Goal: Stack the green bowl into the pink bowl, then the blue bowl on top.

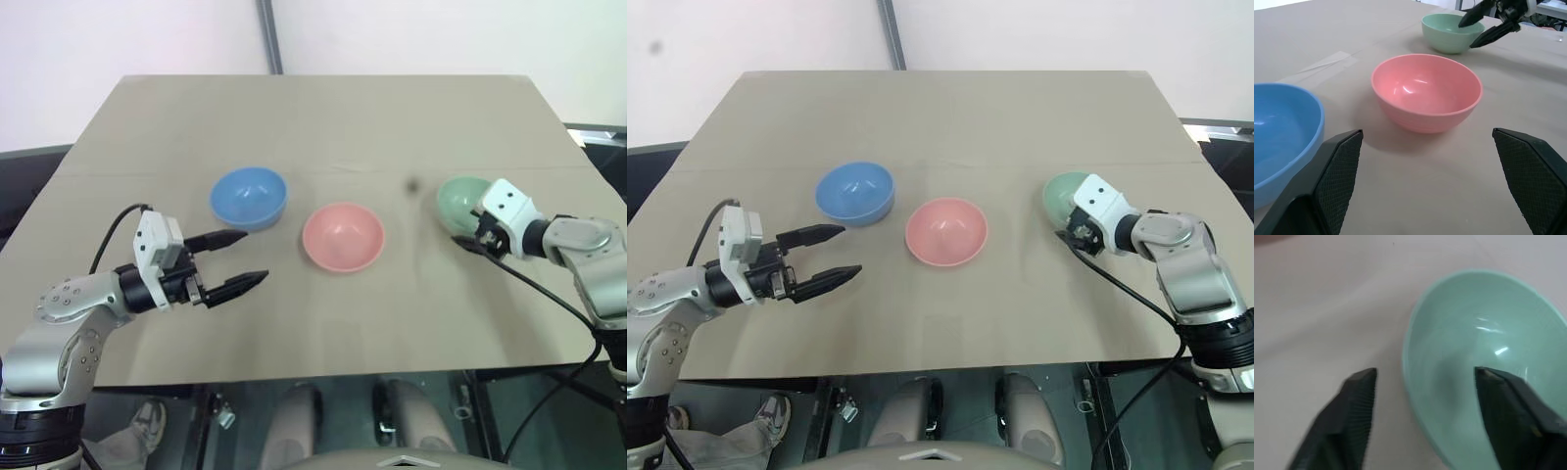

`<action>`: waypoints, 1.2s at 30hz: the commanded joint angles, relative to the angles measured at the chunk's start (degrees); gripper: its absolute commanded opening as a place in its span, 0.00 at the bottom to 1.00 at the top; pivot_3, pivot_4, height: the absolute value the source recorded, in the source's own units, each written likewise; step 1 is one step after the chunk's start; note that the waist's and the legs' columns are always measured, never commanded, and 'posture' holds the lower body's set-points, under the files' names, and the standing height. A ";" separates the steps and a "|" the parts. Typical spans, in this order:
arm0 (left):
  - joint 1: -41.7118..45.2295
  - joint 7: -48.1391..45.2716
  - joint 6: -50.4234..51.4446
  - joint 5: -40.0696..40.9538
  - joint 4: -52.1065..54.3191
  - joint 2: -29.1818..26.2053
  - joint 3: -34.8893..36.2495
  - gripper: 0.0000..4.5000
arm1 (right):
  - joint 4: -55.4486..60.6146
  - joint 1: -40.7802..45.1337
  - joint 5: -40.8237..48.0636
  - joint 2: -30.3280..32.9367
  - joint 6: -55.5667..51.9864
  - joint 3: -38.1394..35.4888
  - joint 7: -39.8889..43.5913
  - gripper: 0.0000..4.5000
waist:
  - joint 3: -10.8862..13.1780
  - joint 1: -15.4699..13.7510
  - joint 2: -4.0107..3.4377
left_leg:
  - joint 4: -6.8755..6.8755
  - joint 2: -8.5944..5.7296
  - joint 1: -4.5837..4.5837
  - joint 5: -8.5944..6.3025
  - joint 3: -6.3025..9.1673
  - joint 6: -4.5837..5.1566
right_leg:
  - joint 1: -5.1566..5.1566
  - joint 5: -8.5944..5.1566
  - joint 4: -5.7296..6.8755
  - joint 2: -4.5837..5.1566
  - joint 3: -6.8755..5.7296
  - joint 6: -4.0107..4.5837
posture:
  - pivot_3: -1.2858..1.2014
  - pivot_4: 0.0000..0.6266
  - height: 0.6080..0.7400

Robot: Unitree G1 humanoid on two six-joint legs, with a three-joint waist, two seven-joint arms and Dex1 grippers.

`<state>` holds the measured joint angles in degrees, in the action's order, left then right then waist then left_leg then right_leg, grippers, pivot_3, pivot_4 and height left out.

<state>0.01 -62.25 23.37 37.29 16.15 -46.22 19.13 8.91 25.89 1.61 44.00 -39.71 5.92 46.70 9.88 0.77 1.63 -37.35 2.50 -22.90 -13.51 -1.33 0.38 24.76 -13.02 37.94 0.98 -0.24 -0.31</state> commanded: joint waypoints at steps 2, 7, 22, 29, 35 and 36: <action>-0.44 0.24 -0.07 0.73 0.80 -0.27 1.45 1.00 | -1.27 1.96 -1.15 0.92 4.36 0.50 0.05 0.28 | 0.00 -0.02 0.00 | 0.00 -0.01 -0.01 0.00 0.00 0.00 | 0.00 0.00 -0.01 0.01 0.00 0.00 | 0.52 0.24 1.00; -1.47 0.89 0.00 0.98 1.49 0.02 1.98 1.00 | 1.74 1.61 0.81 0.54 9.03 0.57 2.68 0.01 | 0.01 -0.02 -0.01 | 0.00 0.00 -0.01 0.00 0.01 0.00 | 0.01 0.00 0.00 0.00 -0.01 0.00 | 0.52 0.24 1.00; 1.46 6.57 -2.35 -3.58 -3.56 0.42 1.95 1.00 | 16.79 14.88 13.83 -13.95 3.17 13.25 7.62 0.27 | 0.03 -0.51 -0.03 | -0.02 0.17 -0.02 0.00 0.10 0.00 | -0.02 0.01 0.01 0.05 -0.13 0.00 | 0.52 0.24 1.00; 3.73 15.44 -4.00 -15.93 -1.83 -2.08 -1.15 1.00 | 11.74 15.00 8.68 -15.92 7.78 13.07 2.79 0.89 | 0.03 -0.29 -0.03 | -0.04 0.02 -0.03 0.00 0.05 0.00 | 0.00 0.07 0.01 0.07 -0.05 0.03 | 0.52 0.24 1.00; 11.78 14.58 -2.63 -26.73 -3.90 -10.41 -10.50 1.00 | 20.39 11.04 15.61 -11.78 1.42 3.70 3.01 0.89 | 0.05 -1.00 -0.02 | 0.02 0.02 -0.10 0.00 0.17 0.00 | 0.02 0.15 0.01 0.05 -0.20 0.18 | 0.52 0.24 1.00; 14.02 14.24 -2.87 -28.53 -4.97 -11.15 -12.77 1.00 | 22.17 9.85 16.78 -10.68 0.25 2.50 3.15 0.89 | 0.05 -1.11 -0.02 | 0.02 0.00 -0.10 0.00 0.18 0.00 | 0.01 0.13 -0.02 0.04 -0.21 0.15 | 0.52 0.24 1.00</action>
<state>10.93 -47.48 21.90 12.76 11.66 -55.52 9.16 26.01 36.80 15.53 31.93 -37.49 12.04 49.62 9.92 -0.34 1.61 -37.33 2.49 -22.98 -13.51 -1.19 0.38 24.77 -12.97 37.93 1.02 -0.42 -0.28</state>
